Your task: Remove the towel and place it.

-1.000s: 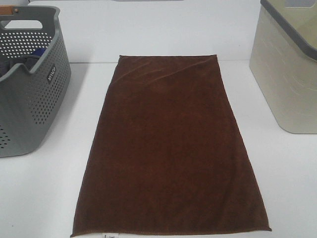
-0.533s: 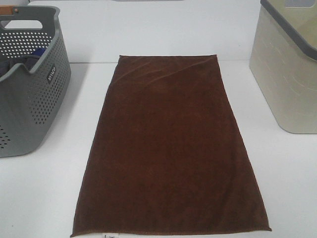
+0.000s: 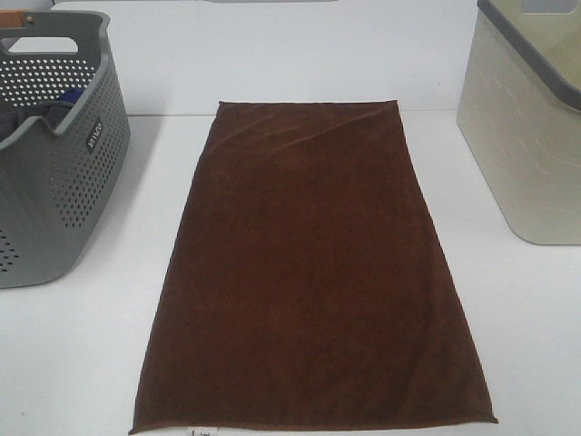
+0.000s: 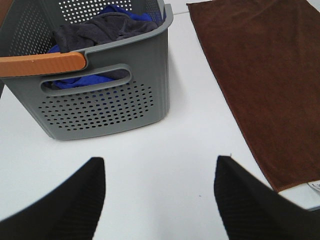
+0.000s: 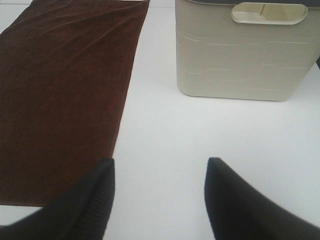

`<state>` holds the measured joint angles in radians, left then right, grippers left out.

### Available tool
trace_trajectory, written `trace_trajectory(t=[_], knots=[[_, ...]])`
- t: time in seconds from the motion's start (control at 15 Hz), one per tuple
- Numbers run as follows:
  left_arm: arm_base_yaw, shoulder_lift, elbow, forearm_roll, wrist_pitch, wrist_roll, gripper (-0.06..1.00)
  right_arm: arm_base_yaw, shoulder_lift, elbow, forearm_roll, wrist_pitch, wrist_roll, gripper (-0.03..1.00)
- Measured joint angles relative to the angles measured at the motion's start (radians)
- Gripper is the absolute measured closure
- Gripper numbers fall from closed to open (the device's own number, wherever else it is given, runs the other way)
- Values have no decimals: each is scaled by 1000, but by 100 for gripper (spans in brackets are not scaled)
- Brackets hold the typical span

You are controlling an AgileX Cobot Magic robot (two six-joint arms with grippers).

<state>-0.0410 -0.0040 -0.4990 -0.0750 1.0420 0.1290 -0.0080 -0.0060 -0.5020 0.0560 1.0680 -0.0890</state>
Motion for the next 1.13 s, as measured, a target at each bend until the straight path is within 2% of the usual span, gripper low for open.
trace_trajectory(t=[1.13], knots=[[0,0,0,0,0,0,34,0,0,0,0,0,0,44]])
